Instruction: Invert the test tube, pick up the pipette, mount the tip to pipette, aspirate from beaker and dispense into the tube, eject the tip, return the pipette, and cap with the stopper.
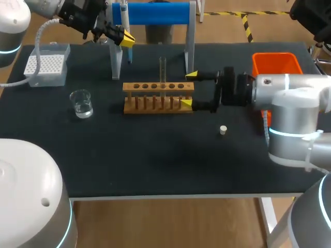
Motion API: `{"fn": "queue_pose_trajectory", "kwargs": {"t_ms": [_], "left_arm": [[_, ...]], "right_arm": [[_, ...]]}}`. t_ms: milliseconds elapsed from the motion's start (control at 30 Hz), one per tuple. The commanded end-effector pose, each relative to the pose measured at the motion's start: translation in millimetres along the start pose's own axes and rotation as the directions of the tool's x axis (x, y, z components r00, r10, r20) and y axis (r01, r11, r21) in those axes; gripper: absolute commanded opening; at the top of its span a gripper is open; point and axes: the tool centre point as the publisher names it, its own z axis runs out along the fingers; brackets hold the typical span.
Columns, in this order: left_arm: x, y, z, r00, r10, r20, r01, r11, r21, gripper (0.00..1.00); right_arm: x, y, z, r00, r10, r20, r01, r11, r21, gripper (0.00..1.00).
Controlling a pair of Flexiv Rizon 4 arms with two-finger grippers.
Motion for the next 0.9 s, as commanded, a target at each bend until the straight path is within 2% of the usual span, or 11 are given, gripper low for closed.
{"fn": "queue_pose_trajectory", "kwargs": {"t_ms": [33, 500, 667, 900], "left_arm": [[3.0, -2.3, 1.3, 1.000, 0.000, 0.001, 0.000, 1.000, 0.001, 0.00], [35.1, -38.0, 39.1, 1.000, -0.025, -0.002, 0.025, 1.000, 0.017, 0.00], [43.7, -42.5, 49.7, 1.000, -0.021, 0.007, 0.021, 1.000, 0.007, 0.00], [51.3, -41.6, 60.1, 0.996, -0.037, 0.076, 0.035, 0.999, 0.022, 0.00]], "right_arm": [[2.5, 4.6, -10.7, 0.999, -0.011, -0.030, 0.010, 1.000, -0.029, 1.00], [14.8, 17.7, 11.0, 0.995, -0.021, -0.098, 0.012, 0.996, -0.091, 1.00], [18.7, 20.5, 13.5, 0.993, -0.014, -0.115, 0.003, 0.995, -0.100, 1.00], [20.6, 25.9, 12.7, 0.993, -0.004, -0.120, -0.010, 0.994, -0.113, 1.00]]}}
